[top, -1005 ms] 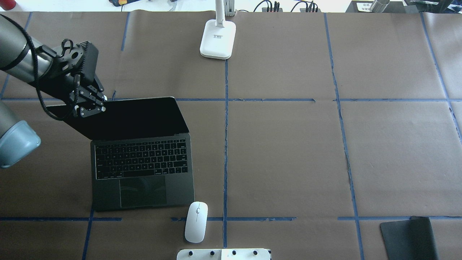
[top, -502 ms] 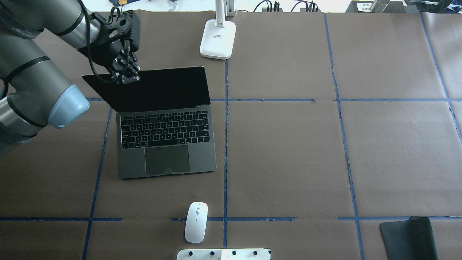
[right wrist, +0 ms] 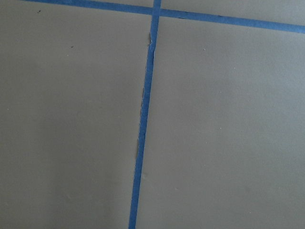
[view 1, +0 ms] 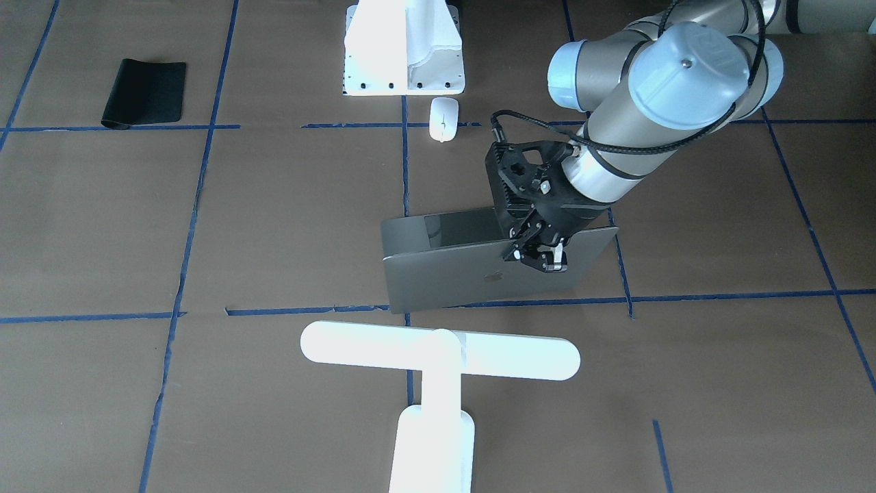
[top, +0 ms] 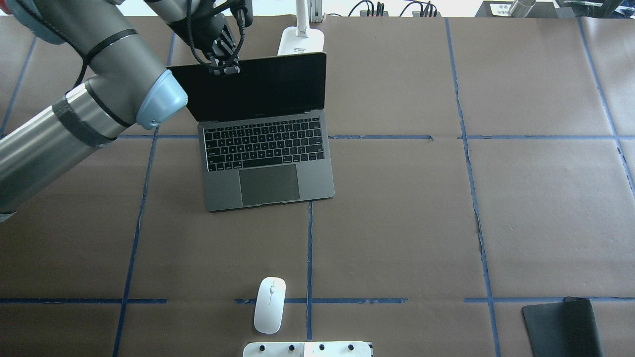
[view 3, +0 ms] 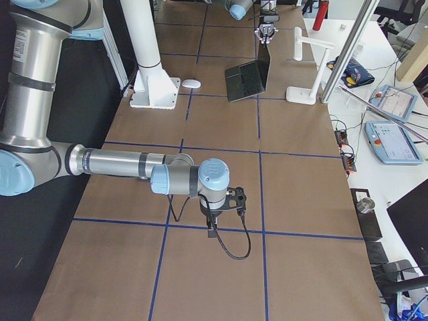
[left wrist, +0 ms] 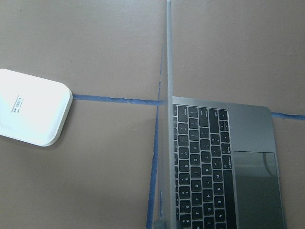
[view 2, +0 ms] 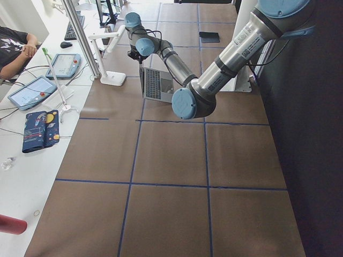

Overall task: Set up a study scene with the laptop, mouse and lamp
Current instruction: 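Drag the laptop with the left gripper toward the white lamp, then release the laptop and withdraw the left gripper away from it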

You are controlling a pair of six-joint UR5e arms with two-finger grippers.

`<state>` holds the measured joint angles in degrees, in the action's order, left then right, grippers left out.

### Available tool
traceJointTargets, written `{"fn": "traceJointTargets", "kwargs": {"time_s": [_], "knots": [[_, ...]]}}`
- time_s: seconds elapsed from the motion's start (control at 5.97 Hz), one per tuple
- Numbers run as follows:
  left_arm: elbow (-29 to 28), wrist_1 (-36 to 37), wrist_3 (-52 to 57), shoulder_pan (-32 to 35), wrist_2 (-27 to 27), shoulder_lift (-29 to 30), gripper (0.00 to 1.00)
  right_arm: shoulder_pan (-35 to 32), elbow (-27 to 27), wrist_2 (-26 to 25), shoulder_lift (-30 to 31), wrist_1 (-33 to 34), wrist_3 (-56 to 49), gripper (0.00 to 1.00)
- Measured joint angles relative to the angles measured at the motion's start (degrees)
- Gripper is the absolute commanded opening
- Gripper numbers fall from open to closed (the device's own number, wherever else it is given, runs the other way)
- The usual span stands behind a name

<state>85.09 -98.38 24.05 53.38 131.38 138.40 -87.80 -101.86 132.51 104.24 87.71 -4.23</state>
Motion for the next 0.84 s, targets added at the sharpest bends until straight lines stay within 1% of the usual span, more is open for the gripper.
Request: {"fn": "traceJointTargets", "kwargs": {"time_s": [0.33, 0.5, 0.84], "knots": [[-4.3, -0.7, -0.1, -2.1, -4.7, 3.7, 0.09, 0.0, 0.4, -0.1, 0.0, 0.0, 0.0, 1.00], [-6.4, -1.9, -0.1, -2.6, -5.6, 4.9, 0.14, 0.0, 0.6, -0.1, -0.1, 0.0, -0.1, 1.00], [-9.7, -5.5, -0.1, -2.8, -6.0, 5.6, 0.52, 0.0, 0.7, -0.2, -0.1, 0.0, -0.1, 1.00]]}}
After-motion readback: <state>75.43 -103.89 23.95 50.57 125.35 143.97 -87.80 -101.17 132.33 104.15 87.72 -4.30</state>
